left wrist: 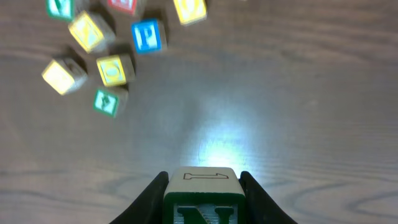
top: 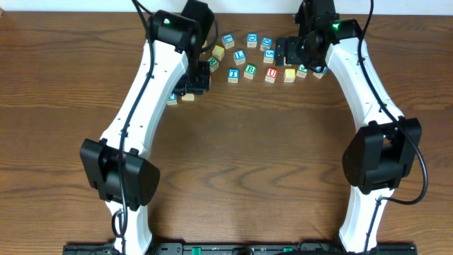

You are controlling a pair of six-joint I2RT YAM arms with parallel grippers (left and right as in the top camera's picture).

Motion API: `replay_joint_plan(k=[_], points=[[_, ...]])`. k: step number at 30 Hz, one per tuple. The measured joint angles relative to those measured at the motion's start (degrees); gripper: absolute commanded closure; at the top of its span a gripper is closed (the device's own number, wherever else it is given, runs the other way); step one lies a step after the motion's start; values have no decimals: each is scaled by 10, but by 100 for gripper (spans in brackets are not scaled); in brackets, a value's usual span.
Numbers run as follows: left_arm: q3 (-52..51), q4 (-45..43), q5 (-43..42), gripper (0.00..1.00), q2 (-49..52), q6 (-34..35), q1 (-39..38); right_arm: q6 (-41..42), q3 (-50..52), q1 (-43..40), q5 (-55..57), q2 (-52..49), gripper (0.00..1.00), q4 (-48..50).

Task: Spell out NEURIPS
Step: 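Lift the green N block and carry it toward the open table center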

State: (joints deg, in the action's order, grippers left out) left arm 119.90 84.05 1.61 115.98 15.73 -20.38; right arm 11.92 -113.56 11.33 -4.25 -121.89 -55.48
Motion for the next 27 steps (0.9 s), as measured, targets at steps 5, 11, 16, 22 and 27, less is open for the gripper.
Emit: replay_joint_plan(k=[5, 11, 16, 22, 27], points=[[-61, 0, -16, 81, 0, 16, 0, 0, 0, 0, 0, 0, 1, 0], [-116, -17, -21, 81, 0, 32, -5, 0, 0, 0, 0, 0, 1, 0], [-155, -82, -26, 80, 0, 38, -20, 0, 0, 0, 0, 0, 1, 0], [-224, -166, -28, 80, 0, 51, -43, 0, 0, 0, 0, 0, 1, 0], [-290, -212, -27, 80, 0, 68, -52, 0, 0, 0, 0, 0, 1, 0]])
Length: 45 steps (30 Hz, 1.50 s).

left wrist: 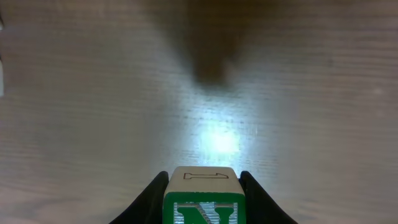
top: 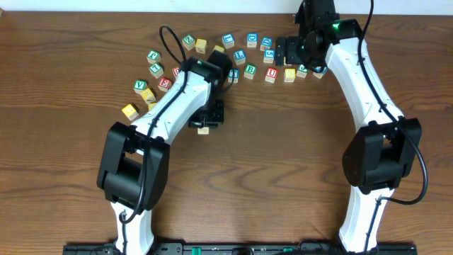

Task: Spell out NEURIPS
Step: 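Lift the green N block and carry it toward the open table center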

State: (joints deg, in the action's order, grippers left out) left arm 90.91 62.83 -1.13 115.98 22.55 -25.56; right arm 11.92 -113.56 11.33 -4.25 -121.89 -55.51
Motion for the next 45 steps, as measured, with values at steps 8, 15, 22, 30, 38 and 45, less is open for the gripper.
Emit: replay_joint_plan(k=[8, 15, 22, 30, 38, 45], points=[[-44, -83, 24, 80, 0, 20, 0, 0, 0, 0, 0, 0, 1, 0], [-84, -108, 30, 80, 0, 38, 0, 0, 0, 0, 0, 0, 1, 0], [-110, -159, 30, 78, 0, 46, 0, 0, 0, 0, 0, 0, 1, 0], [-122, -188, 30, 59, 0, 47, 0, 0, 0, 0, 0, 0, 1, 0], [-125, -193, 30, 58, 0, 47, 0, 0, 0, 0, 0, 0, 1, 0], [-125, -194, 30, 58, 0, 46, 0, 0, 0, 0, 0, 0, 1, 0]])
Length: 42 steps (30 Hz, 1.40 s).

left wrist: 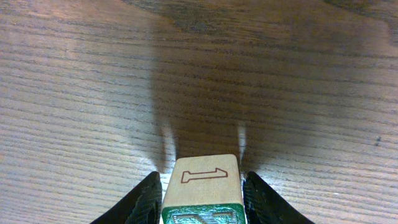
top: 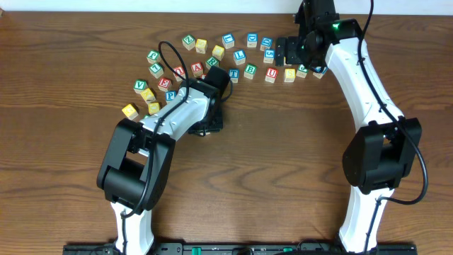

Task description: Spell out NEURIPS

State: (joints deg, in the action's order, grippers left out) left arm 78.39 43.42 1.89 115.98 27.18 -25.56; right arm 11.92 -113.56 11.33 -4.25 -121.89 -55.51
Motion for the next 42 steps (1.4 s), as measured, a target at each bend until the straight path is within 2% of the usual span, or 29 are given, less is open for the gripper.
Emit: replay_joint_plan(k=[5, 11, 23, 42], points=[[0, -10, 0, 60, 0, -23, 0, 0, 0, 0, 0, 0, 1, 0], [0, -11, 0, 69, 0, -76, 0, 0, 0, 0, 0, 0, 1, 0], [0, -11, 0, 69, 0, -123, 0, 0, 0, 0, 0, 0, 1, 0], [0, -43, -12, 69, 0, -137, 45, 0, 0, 2, 0, 0, 1, 0]])
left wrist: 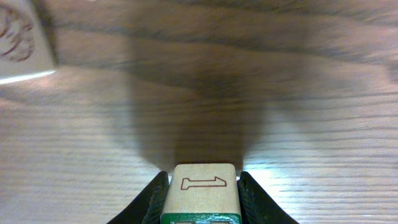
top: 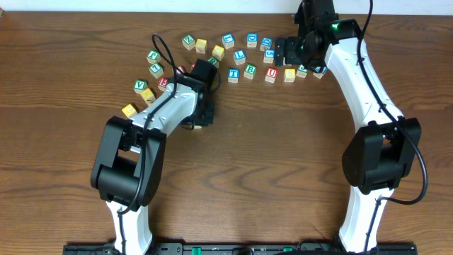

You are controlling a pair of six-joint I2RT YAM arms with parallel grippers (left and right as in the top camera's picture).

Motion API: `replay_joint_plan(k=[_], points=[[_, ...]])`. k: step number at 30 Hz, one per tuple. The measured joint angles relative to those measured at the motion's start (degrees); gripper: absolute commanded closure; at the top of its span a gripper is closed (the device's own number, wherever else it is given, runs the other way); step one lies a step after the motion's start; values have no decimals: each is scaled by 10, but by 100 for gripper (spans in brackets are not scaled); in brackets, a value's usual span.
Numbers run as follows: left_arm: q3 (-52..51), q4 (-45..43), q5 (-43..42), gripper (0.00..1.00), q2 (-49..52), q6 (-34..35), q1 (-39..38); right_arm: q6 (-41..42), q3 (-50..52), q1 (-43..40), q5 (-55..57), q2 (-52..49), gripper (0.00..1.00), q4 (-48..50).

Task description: Spell out NEURIPS

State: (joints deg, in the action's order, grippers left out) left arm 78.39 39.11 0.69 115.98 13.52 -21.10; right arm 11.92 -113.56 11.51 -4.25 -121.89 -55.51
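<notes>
The N block [left wrist: 200,190], pale wood with a green-framed face and a "1" outline on its upper side, sits between the dark fingers [left wrist: 153,198] of my left gripper [left wrist: 200,186], which is shut on it low over the table. In the overhead view the left gripper [top: 199,113] is just below the scattered letter blocks [top: 239,57]. My right gripper [top: 286,49] hovers at the right end of the block row; its jaws cannot be made out.
Letter blocks lie in an arc across the far table, from a yellow one [top: 129,110] at the left to a blue one [top: 318,69] at the right. A pale block corner [left wrist: 18,46] shows close at the left wrist view's upper left.
My left gripper, still shut on the N block, has shifted slightly left and toward the far side. A neighbouring block's corner now shows in its wrist view. The right arm has not moved.
The left gripper held the N block near the left blocks. It then was over bare table below the arc, later low over the wood. Now it is a little further left, still gripping the block. The right arm stayed at the row's right end throughout.
</notes>
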Motion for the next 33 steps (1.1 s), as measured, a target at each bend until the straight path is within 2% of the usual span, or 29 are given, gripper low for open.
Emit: replay_joint_plan(k=[14, 22, 33], points=[[0, -23, -64, 69, 0, -1, -12, 0, 0, 2, 0, 0, 1, 0], [0, -56, -68, 69, 0, 0, -49, 0, 0, 2, 0, 0, 1, 0], [0, -83, -53, 69, 0, -1, -52, 0, 0, 2, 0, 0, 1, 0]])
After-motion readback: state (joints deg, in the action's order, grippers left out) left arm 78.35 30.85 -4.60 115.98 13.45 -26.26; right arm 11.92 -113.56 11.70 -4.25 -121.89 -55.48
